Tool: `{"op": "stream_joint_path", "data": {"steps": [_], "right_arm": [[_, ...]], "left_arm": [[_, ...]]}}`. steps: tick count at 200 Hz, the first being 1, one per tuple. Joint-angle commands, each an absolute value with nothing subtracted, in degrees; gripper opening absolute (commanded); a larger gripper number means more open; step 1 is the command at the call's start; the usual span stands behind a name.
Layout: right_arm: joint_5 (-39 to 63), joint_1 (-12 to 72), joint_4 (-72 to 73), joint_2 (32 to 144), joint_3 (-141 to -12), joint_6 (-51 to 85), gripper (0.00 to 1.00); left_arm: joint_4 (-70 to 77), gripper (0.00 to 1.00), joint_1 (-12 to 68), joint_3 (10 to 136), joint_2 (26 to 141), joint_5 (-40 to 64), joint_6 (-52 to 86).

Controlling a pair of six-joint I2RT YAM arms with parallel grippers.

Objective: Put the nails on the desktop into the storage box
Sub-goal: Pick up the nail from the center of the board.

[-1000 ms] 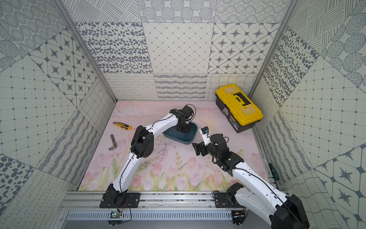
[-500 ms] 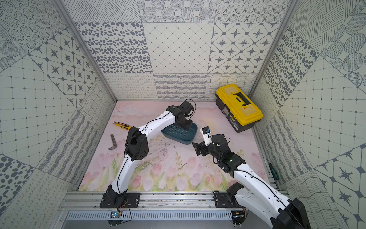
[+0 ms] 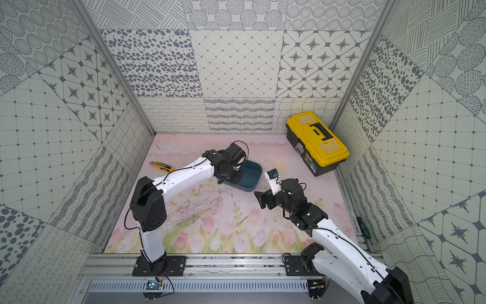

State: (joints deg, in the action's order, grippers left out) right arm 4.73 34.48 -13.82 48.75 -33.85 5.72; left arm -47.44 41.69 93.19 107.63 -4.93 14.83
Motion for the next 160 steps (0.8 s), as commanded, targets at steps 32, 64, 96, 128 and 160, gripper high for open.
{"op": "stream_joint_path", "data": {"steps": [32, 64, 96, 128, 160], "right_arm": [[2.48, 36.84, -15.25, 44.32, -33.12, 10.56, 0.97], [1.52, 37.14, -17.02, 41.64, -32.35, 11.95, 0.97], [0.20, 37.10, -18.52, 39.95, -32.30, 11.78, 0.97], [-0.31, 37.09, -18.95, 38.73, -32.17, 11.95, 0.97], [-1.13, 37.09, -19.57, 37.31, -31.99, 12.19, 0.97]], "left_arm": [[-42.42, 0.27, 45.71, 77.59, 96.21, -5.34, 21.78], [-41.58, 0.33, 48.33, 73.09, 93.21, -5.54, 24.09], [-39.98, 0.37, 50.72, 69.45, 91.44, -5.34, 25.14], [-37.77, 0.40, 52.85, 67.18, 91.15, -3.03, 24.72], [-34.81, 0.43, 53.74, 65.27, 92.10, -0.03, 23.79]]}}
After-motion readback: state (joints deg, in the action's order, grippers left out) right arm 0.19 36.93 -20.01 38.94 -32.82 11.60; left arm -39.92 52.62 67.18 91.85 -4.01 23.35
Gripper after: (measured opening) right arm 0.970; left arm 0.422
